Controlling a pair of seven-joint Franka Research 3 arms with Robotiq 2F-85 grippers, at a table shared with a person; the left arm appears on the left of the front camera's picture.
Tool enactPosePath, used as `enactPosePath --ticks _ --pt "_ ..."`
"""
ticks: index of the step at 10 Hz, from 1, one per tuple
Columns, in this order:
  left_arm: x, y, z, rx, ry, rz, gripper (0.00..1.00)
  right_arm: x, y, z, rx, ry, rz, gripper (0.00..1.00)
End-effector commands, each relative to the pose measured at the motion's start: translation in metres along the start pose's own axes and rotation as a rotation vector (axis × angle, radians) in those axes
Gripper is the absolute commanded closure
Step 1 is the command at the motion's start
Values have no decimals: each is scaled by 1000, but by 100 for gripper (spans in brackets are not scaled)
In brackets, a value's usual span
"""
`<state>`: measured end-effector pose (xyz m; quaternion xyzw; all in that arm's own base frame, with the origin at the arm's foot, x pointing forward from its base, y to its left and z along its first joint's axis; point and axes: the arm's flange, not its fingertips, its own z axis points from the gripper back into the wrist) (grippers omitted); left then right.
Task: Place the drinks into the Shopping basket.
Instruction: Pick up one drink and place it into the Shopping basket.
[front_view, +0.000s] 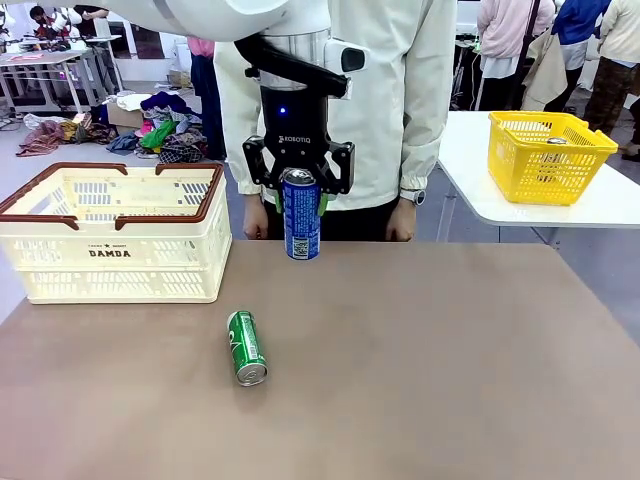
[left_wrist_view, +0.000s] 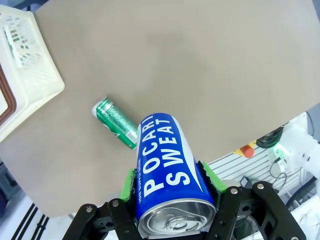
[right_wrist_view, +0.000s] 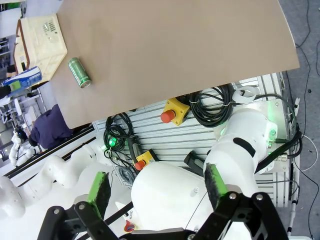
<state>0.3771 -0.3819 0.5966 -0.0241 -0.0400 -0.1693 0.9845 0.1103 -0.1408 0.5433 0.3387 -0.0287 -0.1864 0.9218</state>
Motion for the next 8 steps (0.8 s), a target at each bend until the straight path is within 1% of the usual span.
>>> enactPosePath --ticks 1,2,3,4,5,6,7,8 --pt "1 1 8 11 -5 17 100 -9 -4 3 12 -1 22 0" --pt "0 0 0 0 0 0 100 -9 -4 3 12 -1 22 0" --pt "11 39 21 -34 -72 61 100 -9 -4 3 12 -1 22 0" --pt "23 93 47 -85 -149 134 100 -9 -4 3 12 -1 22 0" --pt "44 164 63 -127 -213 235 100 -9 -4 3 12 -1 22 0" --pt "56 227 70 -126 -249 311 100 -9 -4 3 12 -1 22 0" --pt "60 283 74 -65 -293 376 100 -9 -4 3 12 -1 22 0" --pt "58 332 71 -10 -265 418 100 -9 -4 3 12 -1 22 0"
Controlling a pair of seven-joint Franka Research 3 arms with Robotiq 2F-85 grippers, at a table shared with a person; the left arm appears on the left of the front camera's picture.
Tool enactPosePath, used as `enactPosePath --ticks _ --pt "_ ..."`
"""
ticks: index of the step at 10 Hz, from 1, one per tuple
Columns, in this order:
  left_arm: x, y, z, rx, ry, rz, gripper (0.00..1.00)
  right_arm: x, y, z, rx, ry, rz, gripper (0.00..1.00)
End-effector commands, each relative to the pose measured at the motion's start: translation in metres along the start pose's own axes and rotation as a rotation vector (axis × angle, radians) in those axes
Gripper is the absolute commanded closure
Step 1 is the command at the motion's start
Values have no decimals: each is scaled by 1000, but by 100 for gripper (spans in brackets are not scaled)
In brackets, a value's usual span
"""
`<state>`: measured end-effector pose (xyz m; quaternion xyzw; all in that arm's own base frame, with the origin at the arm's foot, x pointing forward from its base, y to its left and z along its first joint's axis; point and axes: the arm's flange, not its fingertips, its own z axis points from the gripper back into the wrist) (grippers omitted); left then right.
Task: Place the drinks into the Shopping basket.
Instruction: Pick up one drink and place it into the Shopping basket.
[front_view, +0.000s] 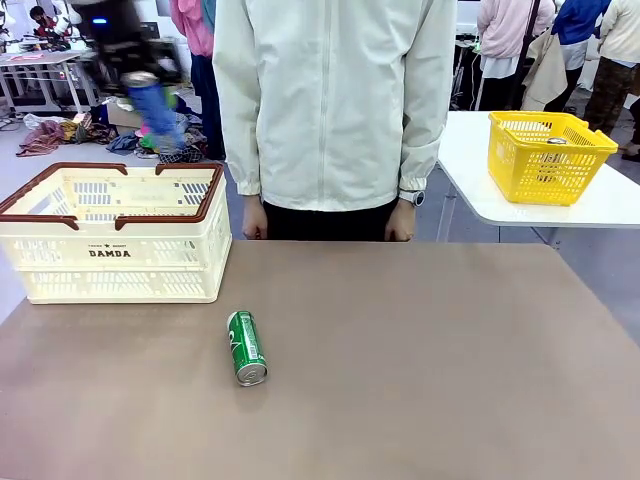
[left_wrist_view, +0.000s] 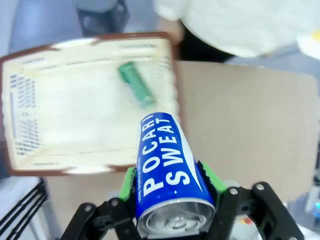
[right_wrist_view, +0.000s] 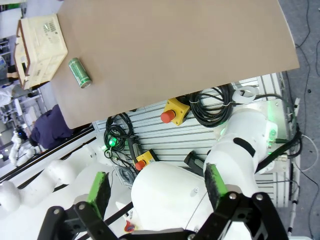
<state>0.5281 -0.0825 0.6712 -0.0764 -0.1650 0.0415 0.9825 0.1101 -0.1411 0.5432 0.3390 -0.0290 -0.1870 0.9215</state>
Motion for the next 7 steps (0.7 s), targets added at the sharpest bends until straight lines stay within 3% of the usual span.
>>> enactPosePath --ticks 1,3,4,5,7 --pt "16 45 -23 -10 78 -10 100 -9 -4 3 11 0 22 0" --pt "17 95 -41 -71 87 54 100 -9 -4 3 11 0 22 0" --pt "14 99 -40 -139 63 112 100 -9 -4 3 11 0 22 0" --pt "25 105 -45 8 82 53 100 -9 -4 3 11 0 22 0" --pt "25 105 -45 8 82 53 100 -9 -4 3 11 0 22 0"
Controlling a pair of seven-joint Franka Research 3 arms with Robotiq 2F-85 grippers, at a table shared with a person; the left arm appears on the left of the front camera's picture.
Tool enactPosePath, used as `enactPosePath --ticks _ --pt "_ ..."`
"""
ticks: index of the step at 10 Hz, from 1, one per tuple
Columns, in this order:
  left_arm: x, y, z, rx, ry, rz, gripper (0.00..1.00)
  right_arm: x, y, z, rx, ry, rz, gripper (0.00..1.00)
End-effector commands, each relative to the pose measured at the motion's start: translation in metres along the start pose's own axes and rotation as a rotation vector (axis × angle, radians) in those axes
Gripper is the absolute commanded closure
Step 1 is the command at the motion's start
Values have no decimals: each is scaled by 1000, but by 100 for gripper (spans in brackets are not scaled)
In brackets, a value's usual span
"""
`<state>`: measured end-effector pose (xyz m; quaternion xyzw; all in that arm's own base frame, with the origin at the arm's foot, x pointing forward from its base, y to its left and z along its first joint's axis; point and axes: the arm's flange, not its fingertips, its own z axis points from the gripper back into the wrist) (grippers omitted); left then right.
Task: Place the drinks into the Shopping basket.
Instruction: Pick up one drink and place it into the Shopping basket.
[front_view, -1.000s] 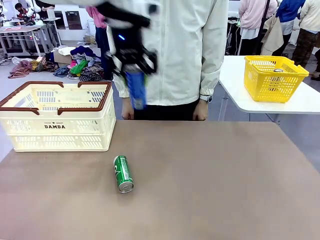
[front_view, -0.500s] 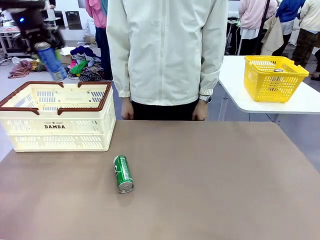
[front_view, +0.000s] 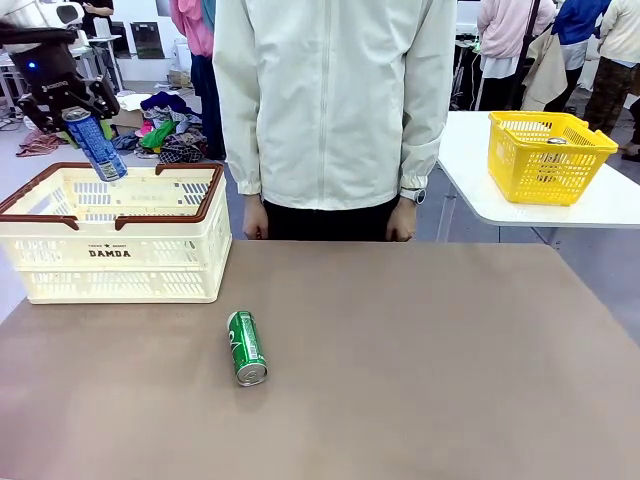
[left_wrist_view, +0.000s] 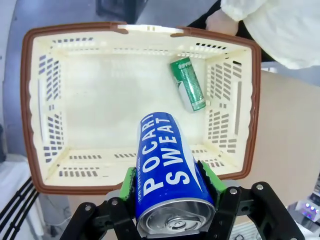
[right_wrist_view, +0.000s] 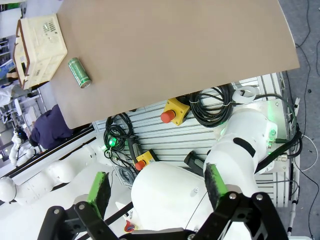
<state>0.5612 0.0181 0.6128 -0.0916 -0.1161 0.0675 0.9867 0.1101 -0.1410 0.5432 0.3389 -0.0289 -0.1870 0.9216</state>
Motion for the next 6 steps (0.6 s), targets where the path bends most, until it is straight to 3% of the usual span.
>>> enactPosePath --ticks 1,2,4,6 --pt "0 -2 7 25 -13 -9 100 -9 -4 3 12 0 23 0" --pt "0 0 0 0 0 0 100 -9 -4 3 12 0 23 0" --pt "29 -5 -43 34 60 -100 100 -9 -4 3 12 0 23 0" --pt "36 7 -85 29 106 -83 100 -9 -4 3 12 0 23 0"
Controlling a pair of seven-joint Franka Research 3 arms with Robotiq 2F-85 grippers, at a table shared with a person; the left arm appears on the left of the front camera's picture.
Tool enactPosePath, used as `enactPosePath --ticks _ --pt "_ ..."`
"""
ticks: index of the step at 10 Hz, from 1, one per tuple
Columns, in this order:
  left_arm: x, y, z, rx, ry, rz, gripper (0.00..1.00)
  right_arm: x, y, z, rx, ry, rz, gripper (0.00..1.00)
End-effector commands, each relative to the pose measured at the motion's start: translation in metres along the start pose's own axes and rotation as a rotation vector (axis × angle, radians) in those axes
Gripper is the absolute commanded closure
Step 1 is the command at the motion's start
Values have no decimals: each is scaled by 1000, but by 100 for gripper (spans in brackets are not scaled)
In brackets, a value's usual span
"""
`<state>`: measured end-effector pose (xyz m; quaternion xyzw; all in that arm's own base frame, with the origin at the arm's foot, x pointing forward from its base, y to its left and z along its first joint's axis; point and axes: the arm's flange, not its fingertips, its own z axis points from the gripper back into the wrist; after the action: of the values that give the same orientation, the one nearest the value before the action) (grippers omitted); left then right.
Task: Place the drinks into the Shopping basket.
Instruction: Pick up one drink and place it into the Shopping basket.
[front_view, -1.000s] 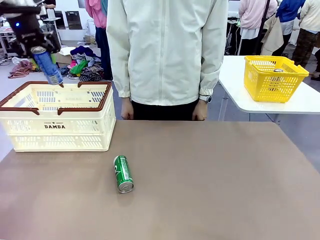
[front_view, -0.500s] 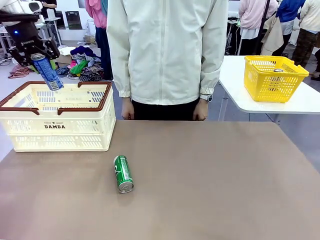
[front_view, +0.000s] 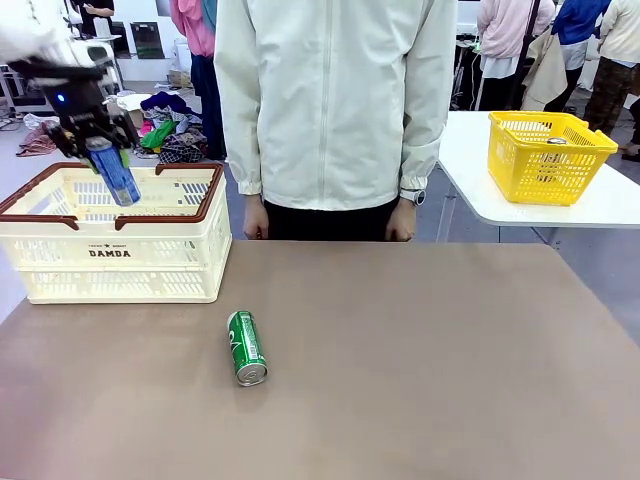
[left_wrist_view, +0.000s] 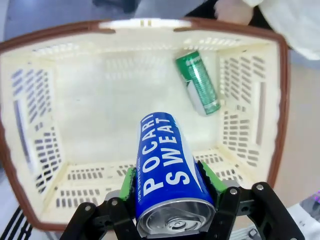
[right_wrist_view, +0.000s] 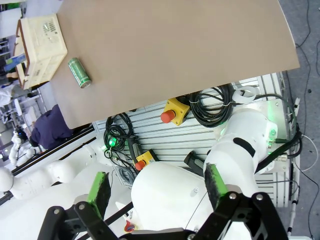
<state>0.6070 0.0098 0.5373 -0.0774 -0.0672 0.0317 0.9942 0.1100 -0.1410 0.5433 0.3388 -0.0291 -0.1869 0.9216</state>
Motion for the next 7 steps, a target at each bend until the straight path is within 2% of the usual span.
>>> enactPosePath --ticks 1,4,7 --pt "9 9 -24 7 45 2 100 -9 -4 3 12 0 22 0" --pt "12 6 -77 40 150 14 100 -9 -4 3 12 0 22 0" --pt "18 -2 -99 104 174 38 100 -9 -4 3 12 0 22 0"
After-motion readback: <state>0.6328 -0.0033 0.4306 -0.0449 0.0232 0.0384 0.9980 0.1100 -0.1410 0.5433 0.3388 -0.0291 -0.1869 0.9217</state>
